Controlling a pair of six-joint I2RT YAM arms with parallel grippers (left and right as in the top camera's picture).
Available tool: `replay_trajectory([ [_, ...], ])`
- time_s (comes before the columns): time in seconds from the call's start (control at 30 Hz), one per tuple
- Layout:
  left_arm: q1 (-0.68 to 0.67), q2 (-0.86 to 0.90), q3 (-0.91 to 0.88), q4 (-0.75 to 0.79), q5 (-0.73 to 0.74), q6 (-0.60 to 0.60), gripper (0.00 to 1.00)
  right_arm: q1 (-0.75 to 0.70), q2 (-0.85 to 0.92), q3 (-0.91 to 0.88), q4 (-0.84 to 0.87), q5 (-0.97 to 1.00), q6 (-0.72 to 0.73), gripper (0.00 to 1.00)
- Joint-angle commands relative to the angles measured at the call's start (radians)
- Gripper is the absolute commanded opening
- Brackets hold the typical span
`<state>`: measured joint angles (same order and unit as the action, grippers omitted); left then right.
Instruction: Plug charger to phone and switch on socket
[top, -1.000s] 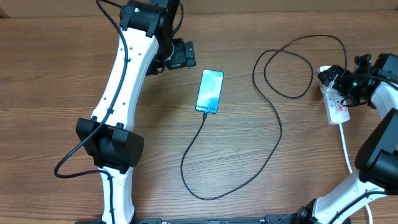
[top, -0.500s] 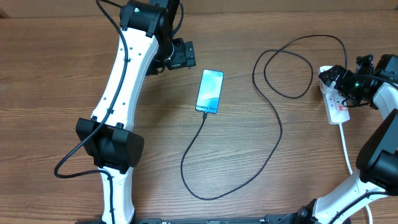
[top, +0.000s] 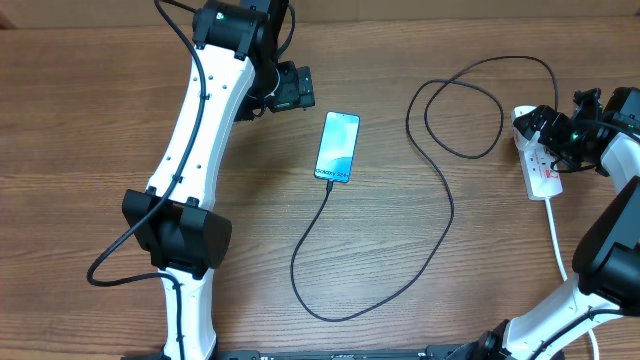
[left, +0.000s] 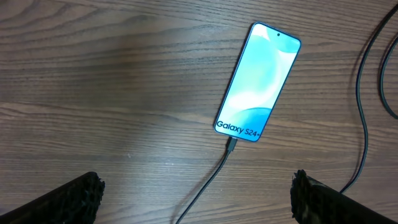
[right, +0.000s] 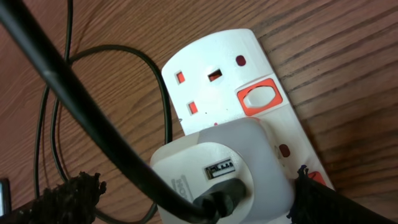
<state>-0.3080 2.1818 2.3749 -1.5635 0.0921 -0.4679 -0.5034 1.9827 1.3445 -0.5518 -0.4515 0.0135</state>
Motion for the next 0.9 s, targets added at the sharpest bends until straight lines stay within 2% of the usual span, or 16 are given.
replay_trajectory([
  [0.0, -0.006, 0.010, -0.002, 0.001, -0.015, 0.018, 1.00, -0.003, -0.040, 0.013, -0.001, 0.011, -0.016, 1.00],
  [0.17, -0.006, 0.010, -0.002, 0.001, -0.015, 0.018, 1.00, -0.001, -0.040, 0.009, -0.004, 0.077, -0.016, 1.00],
  [0.87, -0.006, 0.010, -0.002, 0.001, -0.015, 0.019, 1.00, -0.001, -0.039, 0.003, -0.019, 0.013, -0.016, 1.00],
])
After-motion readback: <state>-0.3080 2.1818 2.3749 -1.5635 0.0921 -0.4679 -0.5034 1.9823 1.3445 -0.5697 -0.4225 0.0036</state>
